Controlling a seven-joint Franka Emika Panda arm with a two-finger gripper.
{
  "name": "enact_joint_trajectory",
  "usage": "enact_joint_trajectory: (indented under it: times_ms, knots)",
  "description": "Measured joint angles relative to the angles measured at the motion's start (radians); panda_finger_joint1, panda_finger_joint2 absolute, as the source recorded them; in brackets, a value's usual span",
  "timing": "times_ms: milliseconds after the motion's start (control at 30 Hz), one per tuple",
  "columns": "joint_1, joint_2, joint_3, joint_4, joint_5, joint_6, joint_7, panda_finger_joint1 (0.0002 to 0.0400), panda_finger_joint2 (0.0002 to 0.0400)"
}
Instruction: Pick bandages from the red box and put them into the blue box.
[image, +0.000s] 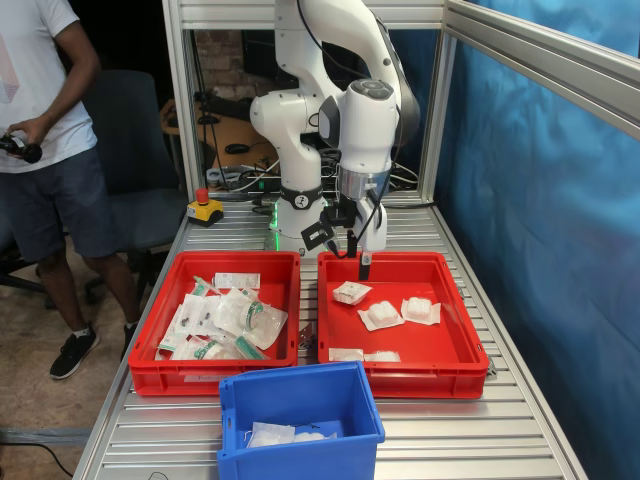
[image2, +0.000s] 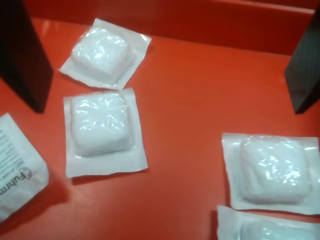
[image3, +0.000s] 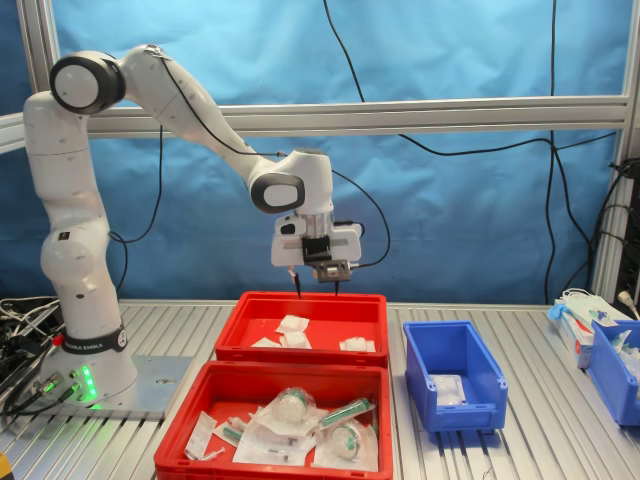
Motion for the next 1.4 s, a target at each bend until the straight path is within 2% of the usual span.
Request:
enact_joint_trajectory:
  times_ms: [167, 533, 700, 1167, 1400]
  knots:
    - [0.014, 0.039, 0.001, -0.023, 0.000, 0.038, 0.025, 0.0400, 0.0400]
    - [0.027, 0.086, 0.002, -0.072, 0.000, 0.163, 0.050, 0.0400, 0.0400]
    - [0.032, 0.103, 0.007, -0.103, 0.000, 0.216, 0.068, 0.0400, 0.0400]
    - [0.033, 0.163, 0.020, -0.122, 0.000, 0.262, 0.104, 0.0400, 0.0400]
    - [0.033, 0.192, 0.027, -0.127, 0.000, 0.297, 0.113, 0.0400, 0.0400]
